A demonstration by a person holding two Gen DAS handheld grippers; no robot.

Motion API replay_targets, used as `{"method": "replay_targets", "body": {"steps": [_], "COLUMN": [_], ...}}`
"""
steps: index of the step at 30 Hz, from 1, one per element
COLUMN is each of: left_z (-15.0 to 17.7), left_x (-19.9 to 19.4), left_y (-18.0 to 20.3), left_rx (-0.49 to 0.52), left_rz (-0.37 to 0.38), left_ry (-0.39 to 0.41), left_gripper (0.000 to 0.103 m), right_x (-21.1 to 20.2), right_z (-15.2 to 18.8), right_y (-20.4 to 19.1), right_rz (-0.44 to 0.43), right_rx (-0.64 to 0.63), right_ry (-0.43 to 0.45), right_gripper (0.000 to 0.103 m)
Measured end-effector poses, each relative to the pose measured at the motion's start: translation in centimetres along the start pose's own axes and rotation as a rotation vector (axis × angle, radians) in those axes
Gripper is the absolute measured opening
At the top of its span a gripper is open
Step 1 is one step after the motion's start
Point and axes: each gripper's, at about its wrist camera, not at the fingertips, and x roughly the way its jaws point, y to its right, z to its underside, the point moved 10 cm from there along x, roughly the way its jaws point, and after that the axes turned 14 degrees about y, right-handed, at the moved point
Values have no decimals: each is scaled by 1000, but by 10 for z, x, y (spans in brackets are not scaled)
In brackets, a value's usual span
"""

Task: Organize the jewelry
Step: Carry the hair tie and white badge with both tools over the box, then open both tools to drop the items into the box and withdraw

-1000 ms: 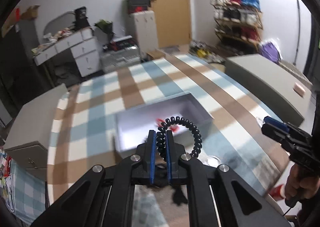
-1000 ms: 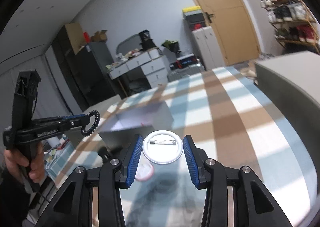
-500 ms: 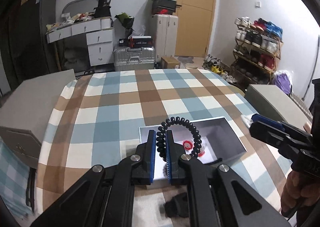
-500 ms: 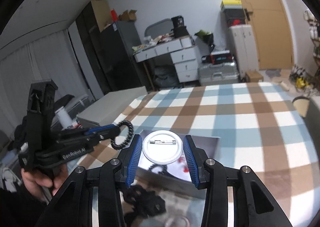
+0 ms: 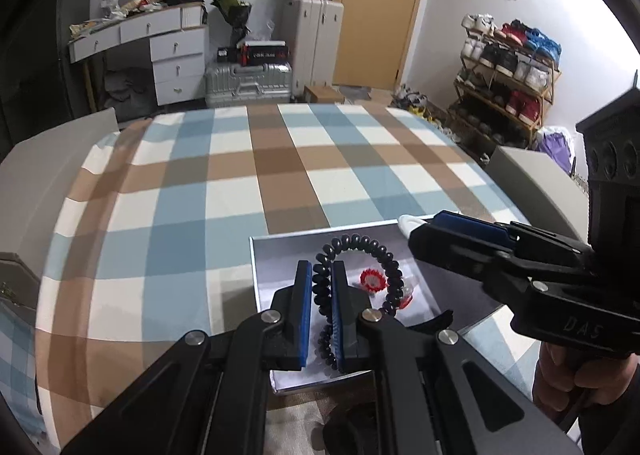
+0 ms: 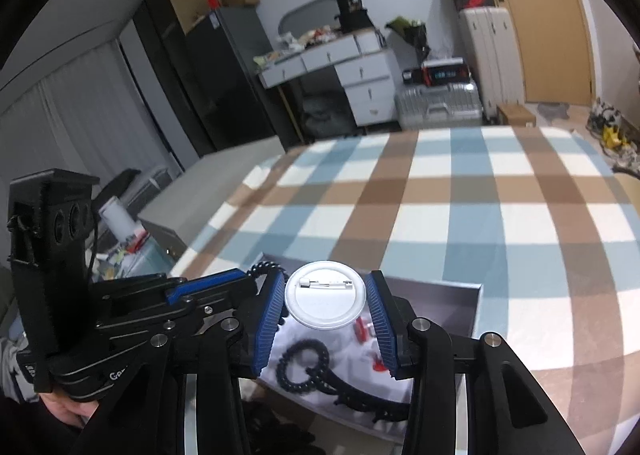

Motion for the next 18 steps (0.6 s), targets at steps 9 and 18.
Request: {"method": "replay_targets", "body": {"steps": [9, 18], "left_z": [12, 5], "left_x": [7, 8], "left_y": [-4, -8], "left_rx": [-25, -63], "left_rz": [74, 97], "left_ry": [-35, -30], "left_gripper": [5, 5], "right_x": [9, 5], "right_z": [17, 11], "right_y": [2, 2], "right_rz": [51, 61], "right_rx": [-41, -41], "right_ry": [-57, -26], "right_gripper": [42, 43]}}
